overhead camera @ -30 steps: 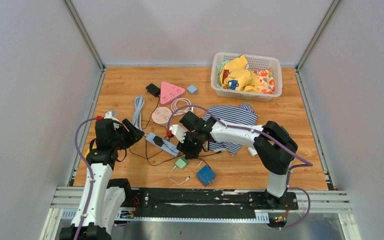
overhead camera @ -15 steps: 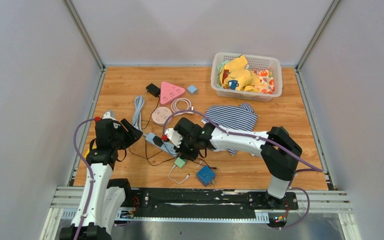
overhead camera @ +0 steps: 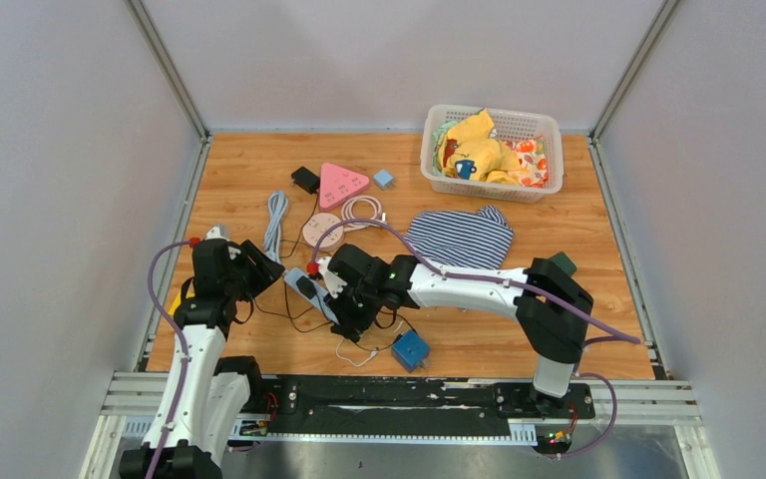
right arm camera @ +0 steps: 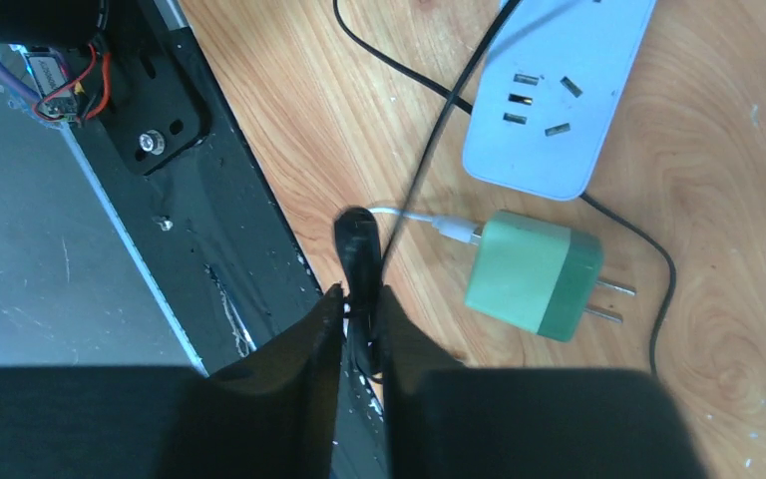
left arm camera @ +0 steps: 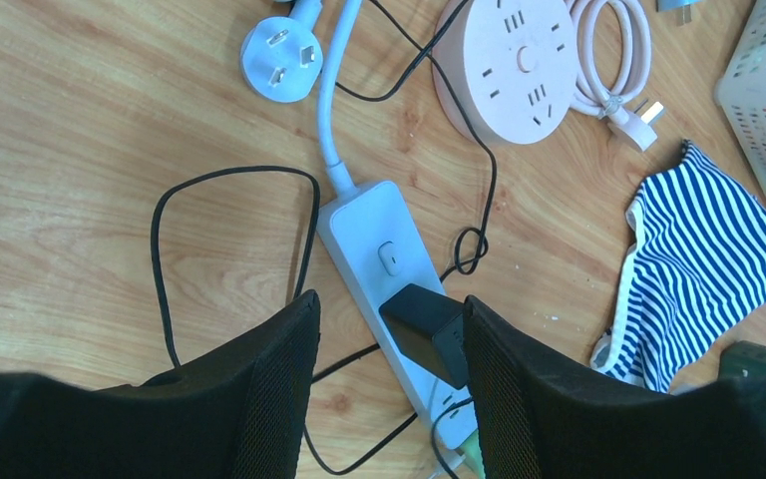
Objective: Insert the plug
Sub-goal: Pick up the plug from the center of the board.
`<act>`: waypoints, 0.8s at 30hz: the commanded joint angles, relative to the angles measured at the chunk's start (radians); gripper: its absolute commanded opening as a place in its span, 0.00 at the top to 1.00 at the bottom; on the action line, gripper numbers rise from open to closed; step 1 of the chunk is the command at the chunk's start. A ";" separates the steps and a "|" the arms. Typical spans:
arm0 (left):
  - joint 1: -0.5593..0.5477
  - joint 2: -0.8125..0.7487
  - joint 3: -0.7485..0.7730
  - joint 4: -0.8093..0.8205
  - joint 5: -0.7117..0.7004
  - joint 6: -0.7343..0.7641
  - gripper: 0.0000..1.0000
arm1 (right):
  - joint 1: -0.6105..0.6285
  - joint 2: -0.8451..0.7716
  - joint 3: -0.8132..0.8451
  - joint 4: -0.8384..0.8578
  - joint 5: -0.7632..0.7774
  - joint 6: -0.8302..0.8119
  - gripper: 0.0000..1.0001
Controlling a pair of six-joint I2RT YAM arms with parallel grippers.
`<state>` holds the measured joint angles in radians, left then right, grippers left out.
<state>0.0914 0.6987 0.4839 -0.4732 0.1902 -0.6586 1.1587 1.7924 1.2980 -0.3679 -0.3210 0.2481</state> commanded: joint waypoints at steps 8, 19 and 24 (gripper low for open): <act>0.007 0.017 -0.044 0.056 0.042 -0.051 0.44 | 0.006 0.056 -0.043 0.288 -0.204 0.346 0.73; 0.007 0.019 -0.050 0.080 0.102 -0.033 0.44 | 0.004 -0.086 -0.036 0.020 0.189 0.051 0.47; 0.007 0.018 -0.060 0.106 0.141 -0.043 0.44 | 0.005 -0.064 -0.045 -0.034 0.315 -0.001 0.44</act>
<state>0.0914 0.7174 0.4431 -0.4019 0.2741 -0.6956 1.1584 1.7214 1.2667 -0.3099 -0.1574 0.3351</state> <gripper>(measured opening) 0.556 0.558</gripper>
